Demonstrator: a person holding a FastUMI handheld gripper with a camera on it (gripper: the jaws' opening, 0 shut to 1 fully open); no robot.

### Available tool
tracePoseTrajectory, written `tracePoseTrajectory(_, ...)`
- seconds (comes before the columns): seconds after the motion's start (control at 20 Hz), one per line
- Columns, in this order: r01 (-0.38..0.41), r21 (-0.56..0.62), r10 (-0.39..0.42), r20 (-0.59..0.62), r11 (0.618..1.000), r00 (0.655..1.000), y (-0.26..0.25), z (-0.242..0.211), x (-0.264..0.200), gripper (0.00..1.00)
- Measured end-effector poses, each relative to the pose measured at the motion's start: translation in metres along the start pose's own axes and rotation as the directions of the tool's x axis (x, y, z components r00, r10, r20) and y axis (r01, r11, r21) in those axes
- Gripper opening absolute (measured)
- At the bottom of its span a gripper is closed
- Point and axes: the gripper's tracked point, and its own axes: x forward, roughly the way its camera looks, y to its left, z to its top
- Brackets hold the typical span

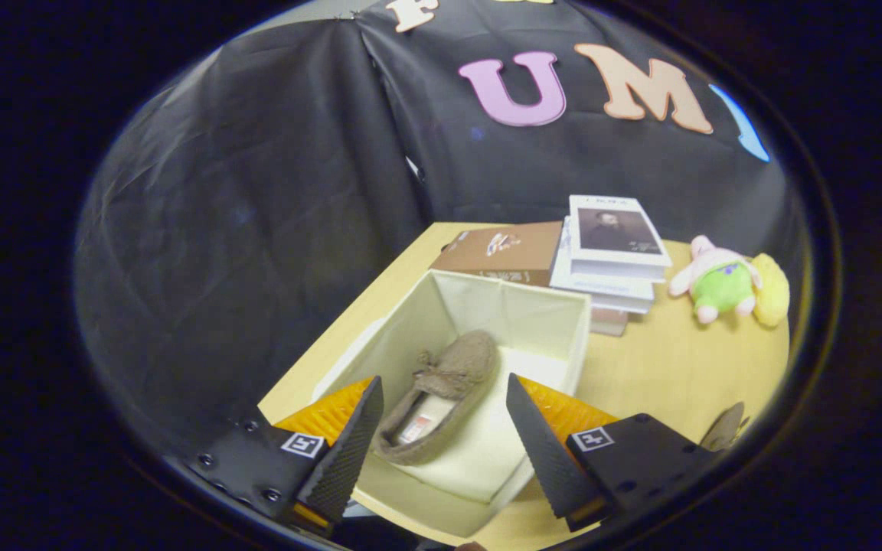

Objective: Open the storage box then place both shoes into the box .Put the left shoe in first, then the right shoe, with the right side of both shoes facing outward in a uniform manner.

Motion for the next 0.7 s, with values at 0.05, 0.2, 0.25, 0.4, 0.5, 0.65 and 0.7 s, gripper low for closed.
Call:
tracePoseTrajectory(0.05, 0.008, -0.019, -0.008, 0.026, 1.000, 1.000, -0.010, 0.004, -0.009, 1.00)
tracePoseTrajectory(0.2, 0.050, -0.062, -0.046, 0.072, 0.997, 0.996, -0.036, 0.008, -0.043, 1.00)
tracePoseTrajectory(0.25, 0.069, -0.075, -0.063, 0.081, 0.995, 0.995, -0.049, 0.008, -0.050, 1.00)
tracePoseTrajectory(0.4, 0.119, -0.099, -0.110, 0.099, 0.988, 0.989, -0.087, 0.008, -0.070, 1.00)
tracePoseTrajectory(0.5, 0.141, -0.097, -0.130, 0.107, 0.985, 0.986, -0.110, 0.007, -0.083, 1.00)
tracePoseTrajectory(0.65, 0.177, -0.070, -0.169, 0.112, 0.982, 0.979, -0.146, 0.004, -0.102, 1.00)
tracePoseTrajectory(0.7, 0.192, -0.063, -0.185, 0.111, 0.979, 0.977, -0.160, 0.002, -0.108, 1.00)
